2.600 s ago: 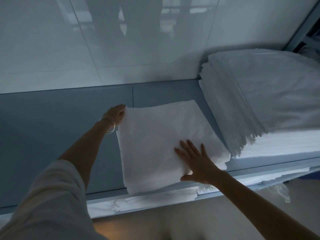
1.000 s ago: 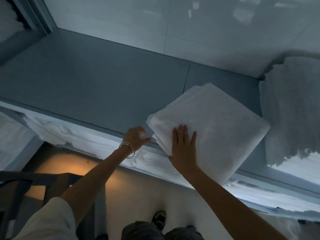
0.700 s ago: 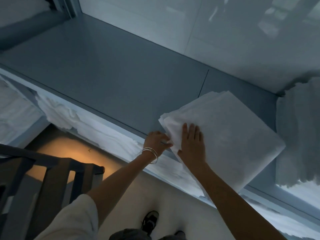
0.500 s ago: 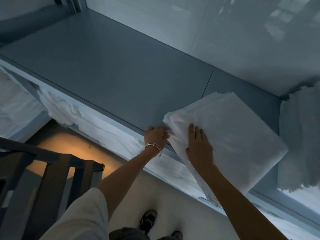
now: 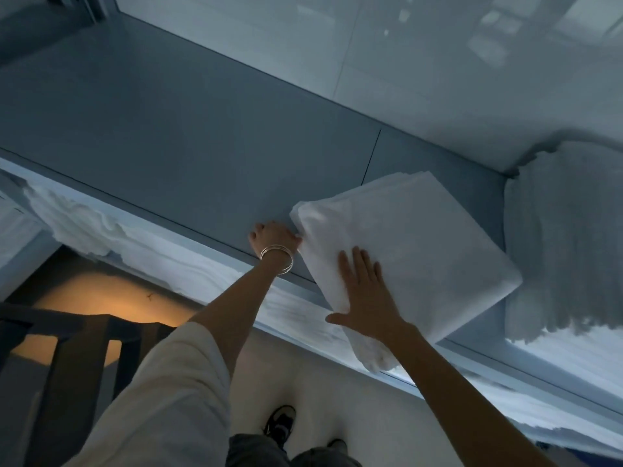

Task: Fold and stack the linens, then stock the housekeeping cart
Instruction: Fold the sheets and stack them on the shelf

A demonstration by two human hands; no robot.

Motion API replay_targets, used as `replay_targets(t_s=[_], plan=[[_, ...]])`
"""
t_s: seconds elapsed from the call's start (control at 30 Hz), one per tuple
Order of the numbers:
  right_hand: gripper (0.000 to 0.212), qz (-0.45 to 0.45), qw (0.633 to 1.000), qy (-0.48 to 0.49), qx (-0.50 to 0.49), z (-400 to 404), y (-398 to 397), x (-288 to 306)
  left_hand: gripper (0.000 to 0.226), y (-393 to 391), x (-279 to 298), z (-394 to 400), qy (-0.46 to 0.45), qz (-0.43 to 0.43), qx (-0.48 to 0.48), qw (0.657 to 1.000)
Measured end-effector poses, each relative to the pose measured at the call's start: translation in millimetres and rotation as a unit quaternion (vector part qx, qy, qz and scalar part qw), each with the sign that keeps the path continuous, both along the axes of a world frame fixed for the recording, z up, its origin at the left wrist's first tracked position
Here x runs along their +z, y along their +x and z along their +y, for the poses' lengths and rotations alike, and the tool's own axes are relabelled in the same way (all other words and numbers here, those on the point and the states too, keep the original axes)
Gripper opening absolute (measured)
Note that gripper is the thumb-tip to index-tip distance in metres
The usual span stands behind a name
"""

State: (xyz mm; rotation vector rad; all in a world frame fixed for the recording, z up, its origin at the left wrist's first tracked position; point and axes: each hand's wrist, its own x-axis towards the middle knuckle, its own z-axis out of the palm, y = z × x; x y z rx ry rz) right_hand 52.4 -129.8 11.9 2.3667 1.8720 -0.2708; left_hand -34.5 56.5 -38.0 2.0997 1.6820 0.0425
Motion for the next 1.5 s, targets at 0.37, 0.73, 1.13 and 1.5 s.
replay_targets(t_s=[0.37,0.73,1.13,1.5], plan=[[0.053,0.020,0.993,0.113,0.020,-104,100,19,0.054,14,49,-174,0.249,-0.216,-0.369,0.869],[0.107,-0.127,0.991,0.028,0.011,-133,139,-5,0.053,59,22,-215,0.202,0.075,-0.520,0.827],[0.110,-0.130,0.977,0.164,-0.026,-116,87,-41,0.056,-20,-14,-145,0.468,-0.012,-0.455,0.758],[0.098,-0.131,0.968,0.208,-0.050,-103,77,-27,0.059,5,-4,-126,0.487,-0.107,-0.381,0.778]])
